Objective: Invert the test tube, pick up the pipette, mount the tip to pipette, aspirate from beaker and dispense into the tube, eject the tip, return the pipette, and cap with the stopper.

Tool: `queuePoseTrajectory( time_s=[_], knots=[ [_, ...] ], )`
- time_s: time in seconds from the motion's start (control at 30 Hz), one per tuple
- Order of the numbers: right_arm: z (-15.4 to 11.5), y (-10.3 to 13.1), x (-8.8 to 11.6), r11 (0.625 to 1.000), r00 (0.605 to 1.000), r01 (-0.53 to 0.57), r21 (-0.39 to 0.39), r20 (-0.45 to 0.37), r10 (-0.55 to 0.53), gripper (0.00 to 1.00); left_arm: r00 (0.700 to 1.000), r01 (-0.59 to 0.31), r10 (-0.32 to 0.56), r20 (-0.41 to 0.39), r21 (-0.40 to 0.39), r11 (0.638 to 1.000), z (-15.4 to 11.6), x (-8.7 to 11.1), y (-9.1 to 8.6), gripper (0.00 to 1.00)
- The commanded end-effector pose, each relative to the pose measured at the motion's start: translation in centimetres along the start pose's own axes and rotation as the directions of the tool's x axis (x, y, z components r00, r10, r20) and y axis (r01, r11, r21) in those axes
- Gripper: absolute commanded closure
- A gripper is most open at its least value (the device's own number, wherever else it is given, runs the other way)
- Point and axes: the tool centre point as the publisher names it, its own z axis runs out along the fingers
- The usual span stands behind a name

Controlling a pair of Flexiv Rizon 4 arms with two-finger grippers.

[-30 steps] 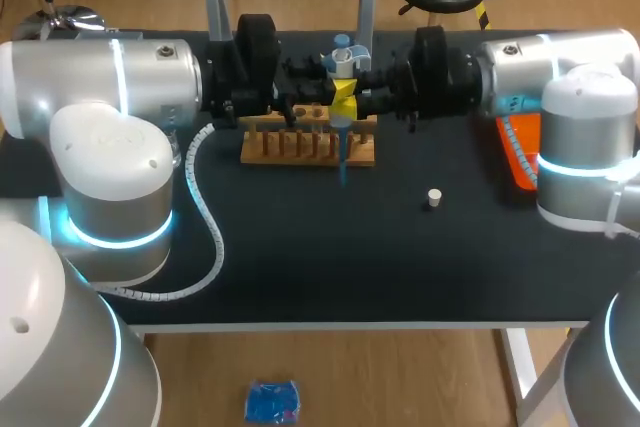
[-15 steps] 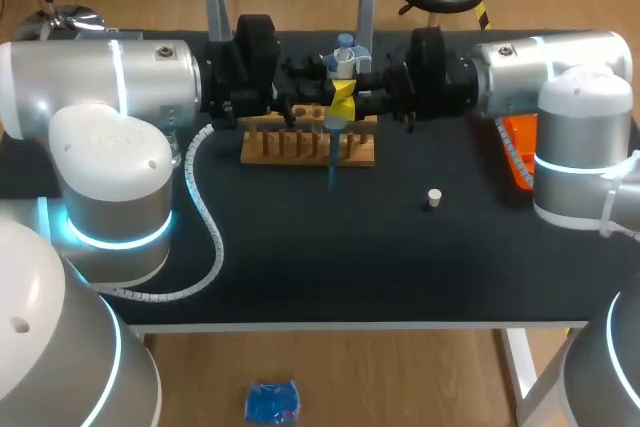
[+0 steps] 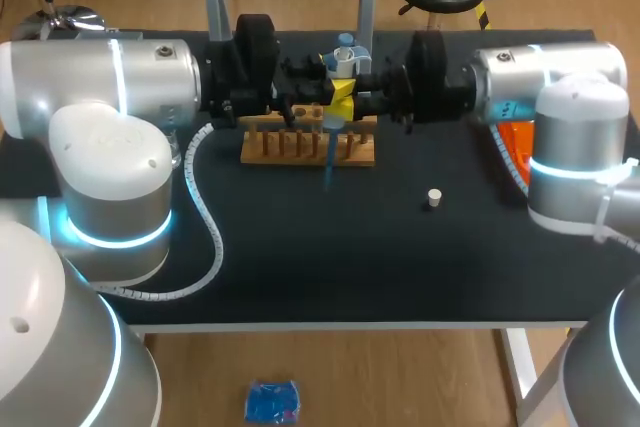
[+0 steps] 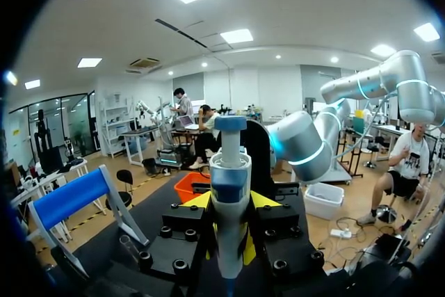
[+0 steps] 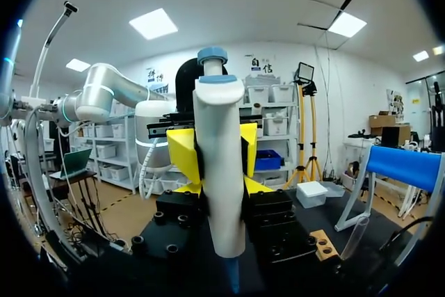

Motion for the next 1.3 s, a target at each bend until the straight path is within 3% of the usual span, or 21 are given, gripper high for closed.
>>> queuePoseTrajectory(
  time_s=[0.03, 0.47, 0.5, 0.53, 0.9, 1.3],
  knots=[
    [-0.2, -0.3, -0.6, 1.000, 1.000, -0.005, -0.013, 0.011, 0.005, 1.00, 1.000, 0.001, -0.001, -0.001, 0.001, 1.000, -0.1, 0.7, -0.2, 1.00],
    [-0.4, -0.1, -0.8, 1.000, 1.000, -0.006, -0.024, 0.016, 0.007, 1.00, 1.000, 0.001, -0.001, -0.001, 0.001, 1.000, -0.1, 0.7, -0.2, 1.00],
    [-0.4, -0.1, -0.8, 1.000, 1.000, -0.004, -0.021, 0.016, 0.005, 1.00, 1.000, 0.001, -0.001, -0.001, 0.001, 1.000, -0.1, 0.7, -0.2, 0.61],
    [-0.4, -0.1, -0.8, 1.000, 1.000, 0.000, -0.017, 0.016, 0.000, 1.00, 1.000, 0.001, -0.001, -0.001, 0.001, 1.000, -0.1, 0.7, -0.2, 0.00],
    [-0.8, -0.1, -1.0, 1.000, 1.000, 0.014, 0.024, 0.018, -0.014, 1.00, 1.000, 0.001, -0.001, -0.001, 0.001, 1.000, -0.1, 0.7, -0.2, 0.00],
    [-3.4, 0.4, -1.4, 0.999, 1.000, -0.003, 0.032, 0.007, 0.002, 1.00, 1.000, 0.001, -0.001, -0.001, 0.001, 1.000, -0.1, 0.7, -0.2, 0.00]
  ],
)
